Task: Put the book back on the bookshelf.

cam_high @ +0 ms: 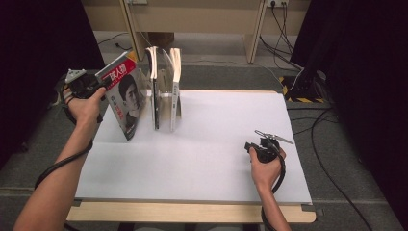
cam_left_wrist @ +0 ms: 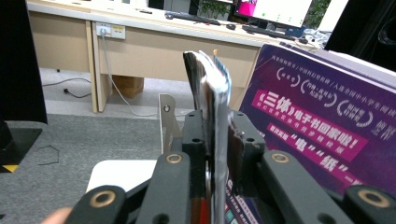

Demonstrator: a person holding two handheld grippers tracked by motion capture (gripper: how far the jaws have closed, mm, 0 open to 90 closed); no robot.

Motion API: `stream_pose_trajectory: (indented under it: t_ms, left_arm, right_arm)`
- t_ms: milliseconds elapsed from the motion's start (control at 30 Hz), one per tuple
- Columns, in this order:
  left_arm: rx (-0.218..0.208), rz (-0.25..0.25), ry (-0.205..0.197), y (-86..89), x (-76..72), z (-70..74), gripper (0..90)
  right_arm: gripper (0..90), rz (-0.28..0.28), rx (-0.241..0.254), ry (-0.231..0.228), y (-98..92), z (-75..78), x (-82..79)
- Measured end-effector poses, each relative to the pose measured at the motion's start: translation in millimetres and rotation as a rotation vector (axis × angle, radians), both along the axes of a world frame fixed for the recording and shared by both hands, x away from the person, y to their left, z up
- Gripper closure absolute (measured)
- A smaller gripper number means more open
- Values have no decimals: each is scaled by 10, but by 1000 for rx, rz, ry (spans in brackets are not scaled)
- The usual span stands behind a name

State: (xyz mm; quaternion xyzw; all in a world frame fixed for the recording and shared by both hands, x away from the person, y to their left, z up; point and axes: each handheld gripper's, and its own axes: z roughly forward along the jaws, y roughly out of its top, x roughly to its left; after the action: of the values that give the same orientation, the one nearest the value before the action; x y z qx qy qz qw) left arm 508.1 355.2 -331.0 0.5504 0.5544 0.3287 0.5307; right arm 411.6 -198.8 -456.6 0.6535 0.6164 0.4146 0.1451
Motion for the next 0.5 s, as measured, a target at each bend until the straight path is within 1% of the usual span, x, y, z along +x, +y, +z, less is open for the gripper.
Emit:
stream_pose_trajectory:
  t_ms: [67,100,200,300,433,500]
  left_arm:
    - [-18,-6,14,-14,44,6,762]
    - [-18,-6,14,-14,44,6,762]
    - [-31,-13,33,-32,98,1,764]
    - [-31,-8,41,-52,152,6,764]
    - [-27,2,38,-74,206,39,761]
    - [-19,8,38,-81,235,58,757]
  right_arm:
    - [714,1,3,3,2,13,1]
    - [714,1,3,3,2,13,1]
    - [712,-4,6,7,-5,29,2]
    - [711,-1,3,3,-14,31,2]
    - [711,-4,2,3,-30,35,0]
    - [711,-3,2,1,-41,35,3]
